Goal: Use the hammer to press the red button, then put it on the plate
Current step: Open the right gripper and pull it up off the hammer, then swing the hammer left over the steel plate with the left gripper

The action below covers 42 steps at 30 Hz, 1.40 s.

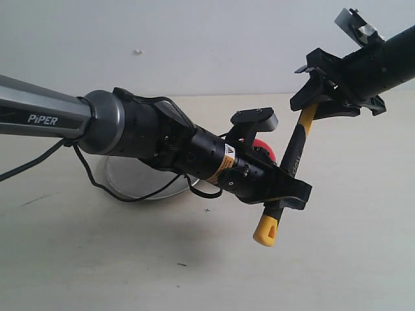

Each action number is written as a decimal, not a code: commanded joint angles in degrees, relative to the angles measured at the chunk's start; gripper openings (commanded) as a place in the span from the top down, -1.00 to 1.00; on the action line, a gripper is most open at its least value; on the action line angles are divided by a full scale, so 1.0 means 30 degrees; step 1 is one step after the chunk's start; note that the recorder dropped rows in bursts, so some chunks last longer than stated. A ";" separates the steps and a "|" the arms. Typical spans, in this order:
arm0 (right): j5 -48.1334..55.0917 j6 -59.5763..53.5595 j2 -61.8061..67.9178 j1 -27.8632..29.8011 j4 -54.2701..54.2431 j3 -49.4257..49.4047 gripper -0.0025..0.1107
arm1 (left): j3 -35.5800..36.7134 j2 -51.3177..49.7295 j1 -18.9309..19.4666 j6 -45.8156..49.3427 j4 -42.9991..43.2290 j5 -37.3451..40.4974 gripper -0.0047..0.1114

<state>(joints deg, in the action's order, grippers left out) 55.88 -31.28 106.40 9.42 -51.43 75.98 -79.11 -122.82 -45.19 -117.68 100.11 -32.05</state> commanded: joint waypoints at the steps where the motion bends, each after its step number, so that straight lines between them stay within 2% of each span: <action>1: -0.0068 0.0957 -0.0145 -0.0028 0.0833 0.0130 0.18 | -0.0107 0.0534 0.0050 0.0758 -0.0054 -0.0024 0.92; 11: 0.0141 0.1481 -0.0145 -0.0028 0.1836 0.0130 0.18 | -0.0107 0.0567 0.0046 0.0758 -0.0054 0.0011 0.92; 18: 0.0908 0.1481 -0.0196 -0.0028 0.2436 0.0130 -0.06 | -0.0107 0.0579 0.0046 0.0758 -0.0054 0.0004 0.92; 34: 0.1805 0.4013 -0.2743 -0.0028 0.6963 0.0130 -0.05 | -0.0107 0.0610 0.0046 0.0723 -0.0054 0.0004 0.92; 38: 0.1492 0.4013 -0.4027 -0.0028 0.7192 0.0130 0.09 | -0.0107 0.0730 0.0046 0.0723 -0.0054 0.0004 0.92; 42: 0.0638 0.2795 -0.6366 -0.0028 0.7272 -0.0076 0.54 | -0.0107 0.1368 0.0046 0.0804 -0.0054 0.0087 0.92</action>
<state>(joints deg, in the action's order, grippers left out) 60.31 -20.35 92.49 9.42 -30.05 75.98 -78.86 -122.06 -45.13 -116.50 101.67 -31.99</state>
